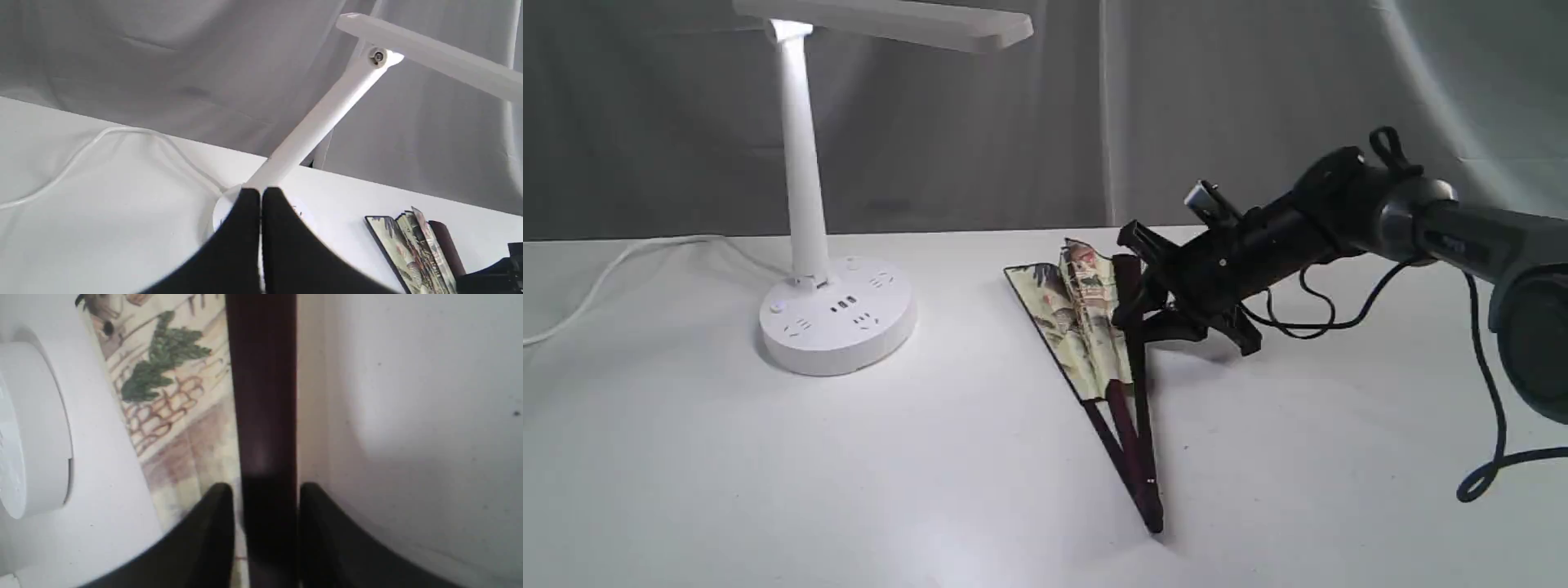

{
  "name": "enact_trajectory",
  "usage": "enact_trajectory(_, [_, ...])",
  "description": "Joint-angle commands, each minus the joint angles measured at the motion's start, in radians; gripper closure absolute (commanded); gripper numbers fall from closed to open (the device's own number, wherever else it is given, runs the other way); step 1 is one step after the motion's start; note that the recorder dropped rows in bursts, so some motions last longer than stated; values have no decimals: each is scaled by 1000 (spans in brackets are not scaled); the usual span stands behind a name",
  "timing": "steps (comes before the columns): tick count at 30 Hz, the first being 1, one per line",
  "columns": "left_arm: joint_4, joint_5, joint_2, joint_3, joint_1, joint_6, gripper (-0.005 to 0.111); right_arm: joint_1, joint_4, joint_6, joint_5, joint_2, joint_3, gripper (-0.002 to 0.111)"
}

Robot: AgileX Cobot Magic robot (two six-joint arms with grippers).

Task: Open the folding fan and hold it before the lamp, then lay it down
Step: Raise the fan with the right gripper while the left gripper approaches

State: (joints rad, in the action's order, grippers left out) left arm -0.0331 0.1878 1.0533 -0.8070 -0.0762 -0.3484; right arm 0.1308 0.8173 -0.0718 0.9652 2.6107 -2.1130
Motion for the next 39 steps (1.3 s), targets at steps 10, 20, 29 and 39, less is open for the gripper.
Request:
enact_trajectory(10, [64,12,113,-11,1,13,106,-7,128,-360,116,23,22,108])
enact_trajectory(20, [347,112,183,-11,1,13,60,-41,268,-552,256,-99,22,108])
enact_trajectory(29, [791,147,281,-11,1,339,52,-32,357,-441,256,-183,22,108])
enact_trajectory(39, [1545,268,517,-12,3,998,52,69,415,-344,256,-187,22,108])
